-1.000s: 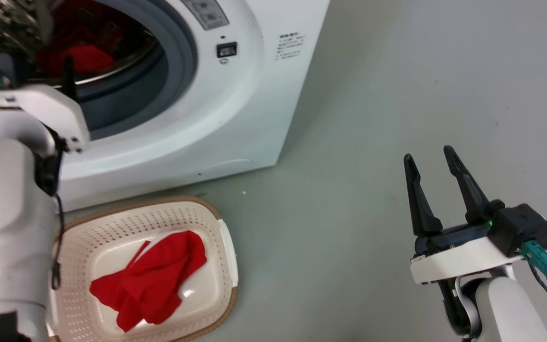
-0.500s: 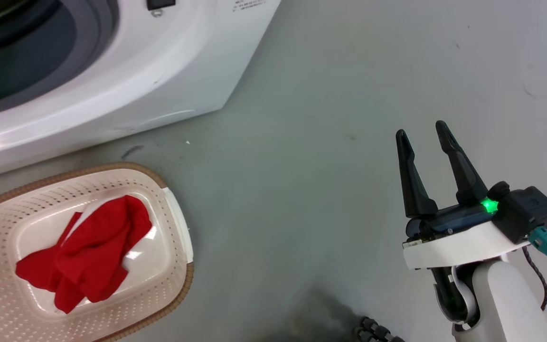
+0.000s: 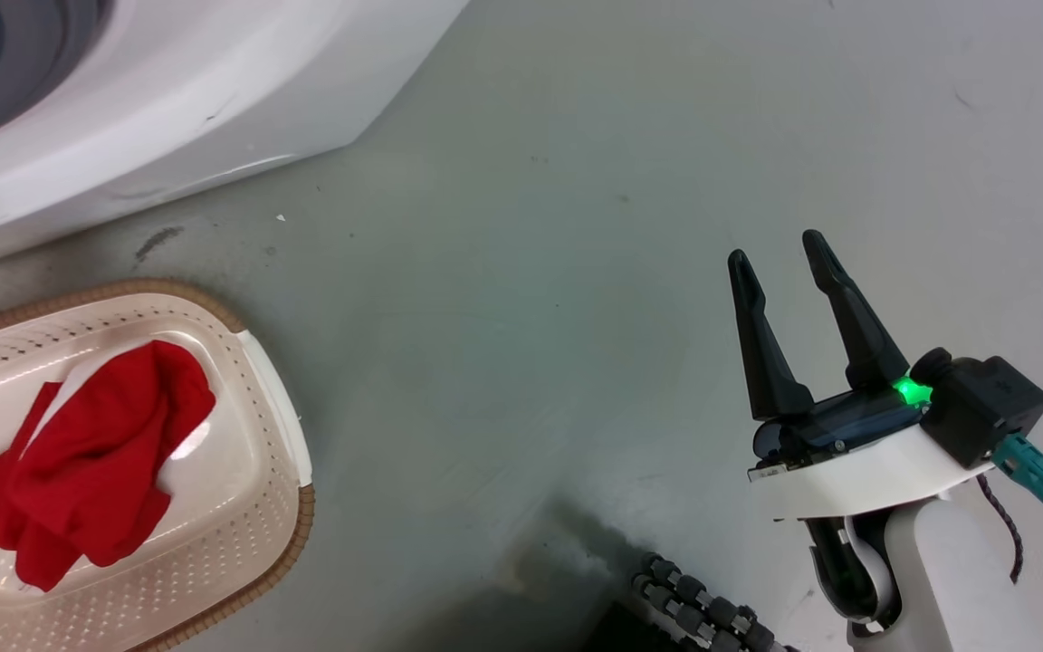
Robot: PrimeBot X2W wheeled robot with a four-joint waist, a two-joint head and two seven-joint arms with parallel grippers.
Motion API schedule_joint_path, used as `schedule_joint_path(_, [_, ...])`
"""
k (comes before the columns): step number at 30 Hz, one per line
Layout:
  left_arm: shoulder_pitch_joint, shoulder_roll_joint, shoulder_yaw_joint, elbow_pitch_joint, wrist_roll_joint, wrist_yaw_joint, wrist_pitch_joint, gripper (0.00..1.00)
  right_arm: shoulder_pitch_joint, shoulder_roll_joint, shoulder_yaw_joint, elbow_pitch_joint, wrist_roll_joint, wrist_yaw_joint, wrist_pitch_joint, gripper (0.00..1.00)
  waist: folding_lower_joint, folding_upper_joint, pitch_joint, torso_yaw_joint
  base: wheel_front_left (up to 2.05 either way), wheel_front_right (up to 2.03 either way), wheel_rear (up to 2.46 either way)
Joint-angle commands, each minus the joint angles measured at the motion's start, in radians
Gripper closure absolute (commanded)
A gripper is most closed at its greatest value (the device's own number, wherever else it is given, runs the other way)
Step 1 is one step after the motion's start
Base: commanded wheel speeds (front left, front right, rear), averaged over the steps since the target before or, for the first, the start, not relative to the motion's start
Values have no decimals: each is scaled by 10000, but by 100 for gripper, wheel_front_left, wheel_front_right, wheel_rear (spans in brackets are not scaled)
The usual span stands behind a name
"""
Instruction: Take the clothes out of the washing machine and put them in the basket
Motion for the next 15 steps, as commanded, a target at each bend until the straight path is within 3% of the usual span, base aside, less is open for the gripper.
schedule_joint_path(1, [-94, 128, -54, -169, 39, 63, 172, 0, -159, 23, 58, -59, 116, -9, -28, 0, -2, 0, 165, -122, 0, 0, 0])
schedule_joint_path(6, [347, 309, -9, -785, 21, 403, 849, 0, -151, 19, 110, -46, 155, -10, -29, 0, -2, 0, 287, -236, 0, 0, 0])
schedule_joint_path(7, [405, 339, 34, -981, -12, 515, 896, 55, -157, 20, 108, -47, 159, -9, -29, 0, -2, 0, 312, -250, 0, 0, 0])
schedule_joint_path(8, [466, 384, 55, -1183, -4, 613, 876, 89, -173, 20, 99, -42, 177, -9, -29, 0, -2, 0, 331, -261, 0, 0, 0])
schedule_joint_path(9, [532, 441, 85, -1446, 30, 751, 731, 100, -194, 19, 90, -34, 181, -9, -29, 0, -2, 0, 343, -272, 0, 0, 0])
schedule_joint_path(15, [1007, 655, 281, -2583, 100, 1410, 25, 100, -291, 20, 25, 4, 201, -9, -29, 0, -2, 0, 353, -281, 0, 0, 0])
